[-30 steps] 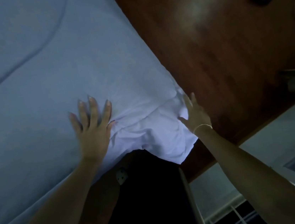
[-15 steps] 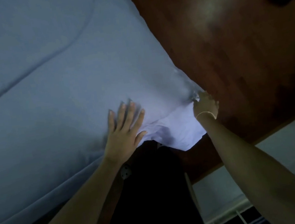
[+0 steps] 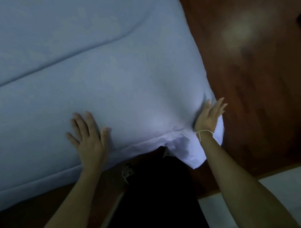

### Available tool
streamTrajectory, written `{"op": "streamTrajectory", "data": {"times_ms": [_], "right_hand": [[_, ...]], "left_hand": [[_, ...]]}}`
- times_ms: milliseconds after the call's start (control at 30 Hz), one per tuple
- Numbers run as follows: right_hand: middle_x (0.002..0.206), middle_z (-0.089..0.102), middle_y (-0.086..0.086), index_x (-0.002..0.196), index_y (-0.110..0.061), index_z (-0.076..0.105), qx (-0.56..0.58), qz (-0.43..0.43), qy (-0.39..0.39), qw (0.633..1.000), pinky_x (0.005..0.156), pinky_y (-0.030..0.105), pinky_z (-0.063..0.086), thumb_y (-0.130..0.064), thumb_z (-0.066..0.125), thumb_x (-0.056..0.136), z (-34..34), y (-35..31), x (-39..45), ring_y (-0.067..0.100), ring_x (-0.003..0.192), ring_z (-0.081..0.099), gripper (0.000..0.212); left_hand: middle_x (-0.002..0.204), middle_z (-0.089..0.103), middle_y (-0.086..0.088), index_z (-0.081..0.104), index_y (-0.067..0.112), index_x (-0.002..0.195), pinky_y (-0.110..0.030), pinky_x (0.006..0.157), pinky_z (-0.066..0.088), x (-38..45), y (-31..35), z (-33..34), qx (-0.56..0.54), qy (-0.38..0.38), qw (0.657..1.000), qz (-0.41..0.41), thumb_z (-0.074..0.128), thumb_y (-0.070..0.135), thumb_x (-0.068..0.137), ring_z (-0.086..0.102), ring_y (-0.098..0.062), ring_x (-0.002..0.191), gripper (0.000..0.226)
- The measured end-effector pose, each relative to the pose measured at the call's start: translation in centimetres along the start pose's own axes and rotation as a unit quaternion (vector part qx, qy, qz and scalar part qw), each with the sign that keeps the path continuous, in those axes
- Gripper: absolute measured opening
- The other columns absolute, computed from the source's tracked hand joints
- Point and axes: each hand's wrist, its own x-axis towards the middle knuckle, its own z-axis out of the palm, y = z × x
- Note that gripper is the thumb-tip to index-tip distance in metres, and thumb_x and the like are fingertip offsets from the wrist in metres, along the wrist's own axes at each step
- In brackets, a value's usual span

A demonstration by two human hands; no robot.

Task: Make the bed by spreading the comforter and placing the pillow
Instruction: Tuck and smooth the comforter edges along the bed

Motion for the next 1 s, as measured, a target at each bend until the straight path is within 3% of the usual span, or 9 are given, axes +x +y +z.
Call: {"op": "streamTrajectory", "data": {"times_ms": [100, 267, 333, 433, 533, 633, 700, 800, 1000], "right_hand": [[0.161, 0.005, 0.012, 0.152, -0.015, 0.014, -0.098, -0.238, 0.023, 0.966, 0.117, 0.052, 0.004, -0.051, 0.022, 0.098, 1.5, -5.1, -3.2, 0.029, 0.148, 0.006, 0.066], [0.155, 0.028, 0.013, 0.146, -0.022, 0.032, -0.284, -0.576, -0.056, 0.764, 0.116, 0.058, 0.004, -0.047, 0.029, 0.098, 5.2, -6.4, -3.7, 0.029, 0.144, 0.025, 0.054], [0.153, 0.033, 0.014, 0.146, -0.023, 0.031, -0.309, -0.555, -0.018, 0.772, 0.114, 0.059, 0.014, -0.044, 0.033, 0.098, 3.8, -3.7, -0.6, 0.028, 0.142, 0.029, 0.052], [0.153, 0.030, 0.017, 0.147, -0.019, 0.028, -0.270, -0.400, -0.002, 0.876, 0.113, 0.059, 0.023, -0.044, 0.033, 0.099, 2.6, -3.3, 1.9, 0.033, 0.136, 0.033, 0.055], [0.145, 0.039, 0.021, 0.140, -0.007, 0.038, -0.241, -0.422, 0.011, 0.874, 0.109, 0.052, 0.032, -0.042, 0.035, 0.099, 4.6, -7.8, 0.9, 0.036, 0.130, 0.040, 0.054], [0.145, 0.041, 0.024, 0.136, -0.004, 0.045, -0.234, -0.526, -0.021, 0.817, 0.117, 0.054, 0.011, -0.033, 0.039, 0.098, 9.4, -13.3, -4.2, 0.040, 0.137, 0.035, 0.048], [0.152, 0.033, 0.020, 0.141, -0.012, 0.042, -0.308, -0.608, -0.081, 0.727, 0.113, 0.055, 0.006, -0.038, 0.038, 0.095, 13.9, -15.6, -8.4, 0.038, 0.141, 0.028, 0.053], [0.158, 0.020, 0.011, 0.147, -0.026, 0.030, -0.416, -0.648, -0.132, 0.624, 0.113, 0.061, 0.006, -0.056, 0.028, 0.093, 19.2, -18.1, -9.2, 0.031, 0.146, 0.020, 0.062], [0.160, 0.015, 0.007, 0.150, -0.030, 0.020, -0.429, -0.483, -0.027, 0.763, 0.115, 0.061, 0.006, -0.061, 0.021, 0.093, 14.3, -17.8, -2.3, 0.024, 0.148, 0.013, 0.064]], "left_hand": [[0.158, -0.002, -0.019, 0.002, 0.014, 0.150, -0.058, 0.113, -0.004, 1.0, -0.8, -0.3, -0.042, 0.040, 0.996, -0.065, 0.017, 0.054, 0.093, -0.002, -0.036, 0.146, 0.071], [0.160, 0.001, -0.012, 0.002, 0.018, 0.150, -0.053, 0.117, 0.000, 1.1, -4.8, 0.5, -0.118, 0.083, 0.966, -0.214, 0.018, 0.049, 0.097, 0.002, -0.027, 0.148, 0.065], [0.160, 0.002, -0.011, 0.004, 0.020, 0.150, -0.052, 0.116, 0.000, 0.3, -7.3, 1.0, -0.122, 0.092, 0.956, -0.251, 0.023, 0.048, 0.098, 0.003, -0.027, 0.148, 0.063], [0.160, 0.002, -0.012, 0.006, 0.018, 0.151, -0.057, 0.117, 0.004, -0.5, -10.5, 1.2, -0.163, 0.119, 0.908, -0.367, 0.024, 0.048, 0.098, 0.001, -0.028, 0.148, 0.063], [0.158, 0.004, -0.019, 0.009, 0.010, 0.150, -0.055, 0.117, 0.003, 0.9, -11.5, 0.0, -0.181, 0.143, 0.884, -0.407, 0.024, 0.046, 0.097, 0.002, -0.036, 0.146, 0.066], [0.157, 0.005, -0.023, 0.012, 0.009, 0.149, -0.050, 0.116, -0.001, 5.9, -9.0, -2.3, -0.143, 0.153, 0.950, -0.233, 0.022, 0.045, 0.095, 0.003, -0.038, 0.146, 0.066], [0.158, 0.004, -0.018, 0.011, 0.016, 0.150, -0.048, 0.116, -0.004, 9.5, -6.6, -3.0, -0.132, 0.153, 0.968, -0.146, 0.021, 0.046, 0.097, 0.003, -0.033, 0.147, 0.062], [0.159, 0.011, -0.010, 0.014, 0.022, 0.150, -0.049, 0.118, 0.002, 11.9, -5.7, -2.1, -0.103, 0.146, 0.973, -0.144, 0.019, 0.049, 0.097, 0.009, -0.026, 0.147, 0.059], [0.158, 0.017, -0.012, 0.020, 0.019, 0.149, -0.047, 0.118, 0.008, 9.0, -7.1, -0.4, -0.088, 0.144, 0.980, -0.110, 0.023, 0.045, 0.099, 0.016, -0.026, 0.146, 0.057]]}}
